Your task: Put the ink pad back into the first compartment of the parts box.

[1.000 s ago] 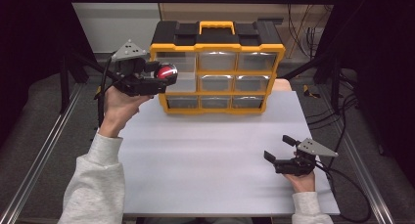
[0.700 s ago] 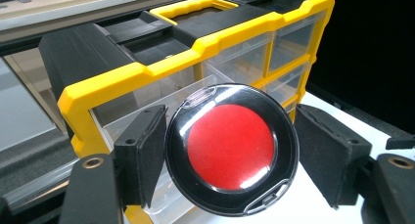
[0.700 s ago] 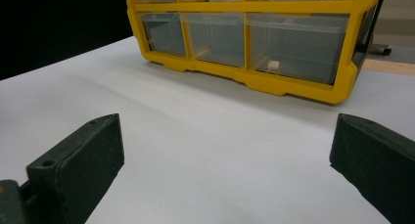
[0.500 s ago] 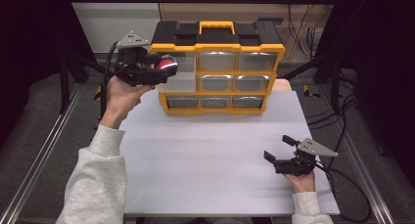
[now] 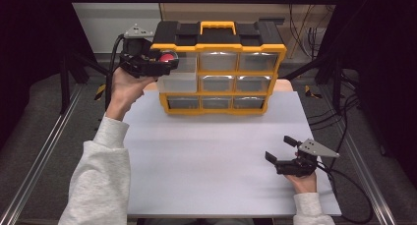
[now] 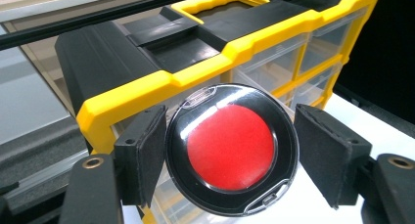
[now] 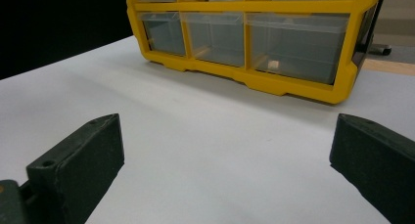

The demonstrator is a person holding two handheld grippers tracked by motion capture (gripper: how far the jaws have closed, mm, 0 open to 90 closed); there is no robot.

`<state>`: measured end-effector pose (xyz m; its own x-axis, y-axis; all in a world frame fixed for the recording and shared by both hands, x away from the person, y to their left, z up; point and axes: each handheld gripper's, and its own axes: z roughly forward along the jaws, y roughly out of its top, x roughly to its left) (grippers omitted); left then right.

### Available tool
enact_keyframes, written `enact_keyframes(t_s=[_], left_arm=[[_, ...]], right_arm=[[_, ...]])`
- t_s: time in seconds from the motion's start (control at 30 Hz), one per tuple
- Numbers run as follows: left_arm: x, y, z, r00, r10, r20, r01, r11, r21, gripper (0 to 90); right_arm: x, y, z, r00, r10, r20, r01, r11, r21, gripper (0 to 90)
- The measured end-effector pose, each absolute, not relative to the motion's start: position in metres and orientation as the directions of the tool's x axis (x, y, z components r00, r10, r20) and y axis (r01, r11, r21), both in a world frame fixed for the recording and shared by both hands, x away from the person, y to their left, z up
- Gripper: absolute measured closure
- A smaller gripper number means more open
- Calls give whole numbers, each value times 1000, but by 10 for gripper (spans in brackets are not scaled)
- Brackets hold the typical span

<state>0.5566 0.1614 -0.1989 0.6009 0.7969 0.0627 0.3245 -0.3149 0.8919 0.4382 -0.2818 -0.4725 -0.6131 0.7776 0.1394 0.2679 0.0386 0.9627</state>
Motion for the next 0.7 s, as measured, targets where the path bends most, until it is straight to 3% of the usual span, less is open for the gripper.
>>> enact_keyframes(t_s=[0.7], left_arm=[[576, 157, -209, 595, 802, 62, 353, -330, 875, 295]], right_arm=[[438, -281, -473, -614, 777, 138, 271, 43, 962, 2]])
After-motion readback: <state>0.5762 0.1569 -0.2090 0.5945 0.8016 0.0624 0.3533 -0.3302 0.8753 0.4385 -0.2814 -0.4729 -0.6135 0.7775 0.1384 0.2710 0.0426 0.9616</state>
